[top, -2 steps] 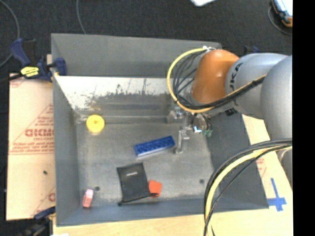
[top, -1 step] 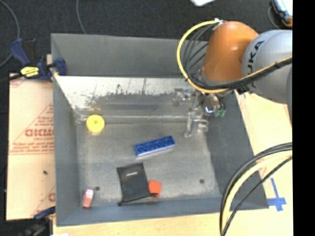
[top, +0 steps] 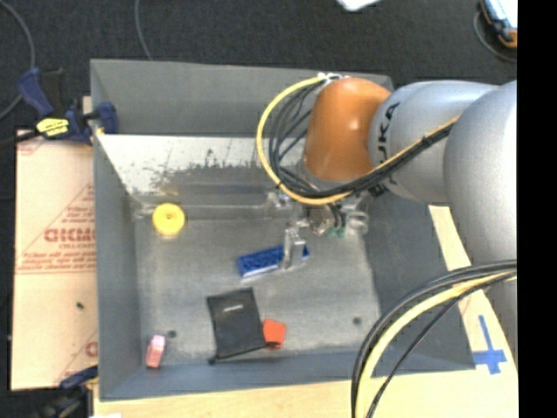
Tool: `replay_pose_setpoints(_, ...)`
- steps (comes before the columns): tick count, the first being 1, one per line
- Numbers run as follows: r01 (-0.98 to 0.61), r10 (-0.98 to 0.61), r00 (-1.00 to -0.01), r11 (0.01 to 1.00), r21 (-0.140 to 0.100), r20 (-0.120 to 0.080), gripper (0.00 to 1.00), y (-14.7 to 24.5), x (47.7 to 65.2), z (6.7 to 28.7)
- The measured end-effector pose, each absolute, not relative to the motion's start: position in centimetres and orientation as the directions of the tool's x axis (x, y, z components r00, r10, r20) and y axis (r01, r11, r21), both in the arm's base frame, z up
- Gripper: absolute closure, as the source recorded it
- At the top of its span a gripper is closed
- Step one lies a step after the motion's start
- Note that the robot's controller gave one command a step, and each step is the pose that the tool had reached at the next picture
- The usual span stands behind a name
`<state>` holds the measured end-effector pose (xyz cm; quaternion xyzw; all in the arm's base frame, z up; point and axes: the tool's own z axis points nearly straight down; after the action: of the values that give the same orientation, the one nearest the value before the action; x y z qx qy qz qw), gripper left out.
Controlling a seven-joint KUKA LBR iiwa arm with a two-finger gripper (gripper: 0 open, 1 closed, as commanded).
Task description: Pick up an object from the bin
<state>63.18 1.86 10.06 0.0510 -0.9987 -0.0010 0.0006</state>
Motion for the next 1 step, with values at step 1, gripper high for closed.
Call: replay_pose_setpoints(1, -0.197, -0.197, -0.980, 0.980, -0.009, -0.012, 0.00, 3.27, 62.77, 7.17)
